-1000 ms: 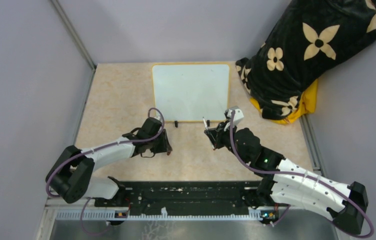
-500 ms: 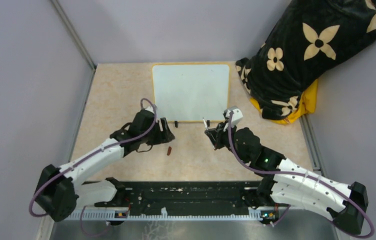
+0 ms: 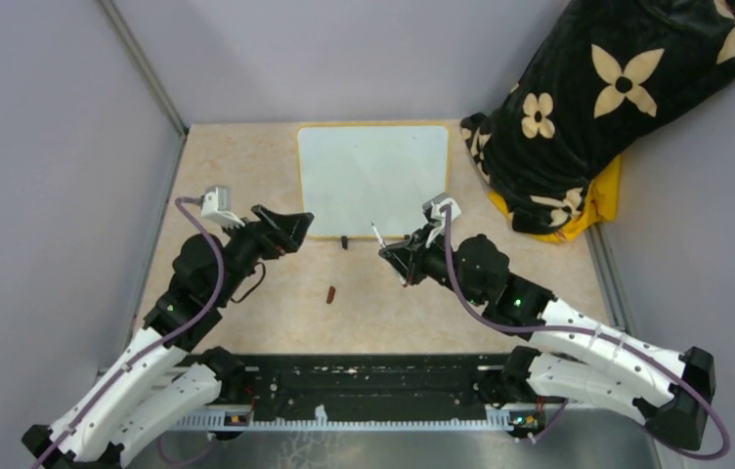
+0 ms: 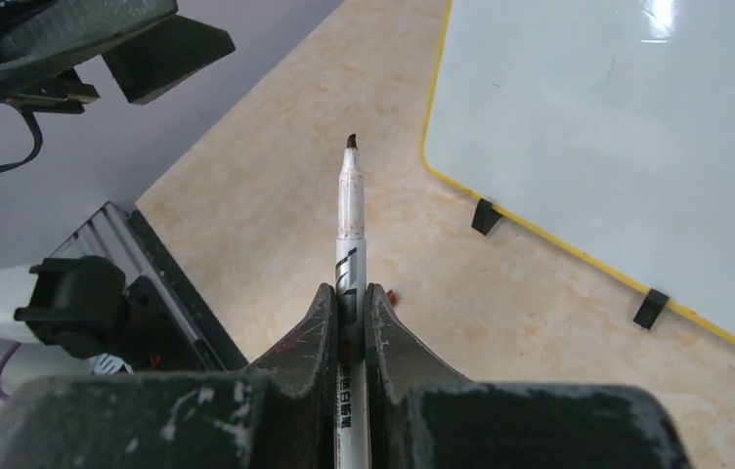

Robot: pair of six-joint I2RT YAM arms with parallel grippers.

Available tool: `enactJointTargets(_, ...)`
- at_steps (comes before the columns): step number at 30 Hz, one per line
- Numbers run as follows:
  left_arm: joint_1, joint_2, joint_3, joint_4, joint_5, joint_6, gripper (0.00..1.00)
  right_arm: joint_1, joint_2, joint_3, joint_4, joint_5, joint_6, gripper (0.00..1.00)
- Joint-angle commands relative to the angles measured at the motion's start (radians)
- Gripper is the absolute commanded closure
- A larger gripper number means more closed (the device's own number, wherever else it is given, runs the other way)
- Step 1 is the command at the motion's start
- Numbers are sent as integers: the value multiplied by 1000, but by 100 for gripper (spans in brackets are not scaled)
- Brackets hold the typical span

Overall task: Write a sentence on the whiteboard
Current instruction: Place the pen cap at the center of the board, then write a sentence on the whiteboard.

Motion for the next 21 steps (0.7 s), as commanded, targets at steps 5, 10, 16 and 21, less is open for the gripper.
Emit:
enactJointTargets(5, -1, 20, -16, 183, 136, 30, 1, 2, 69, 77, 111, -112, 2, 100)
enactJointTargets(10, 0, 9, -63, 299, 339, 105, 1, 2, 117, 86, 182, -171, 37, 100)
enactJointTargets(16, 0, -44, -165, 497, 464, 18, 1, 3, 153, 103, 266, -265, 78, 100)
enactJointTargets(21, -1, -42, -137, 444, 465, -18, 1, 2, 154, 92, 347, -294, 116, 100)
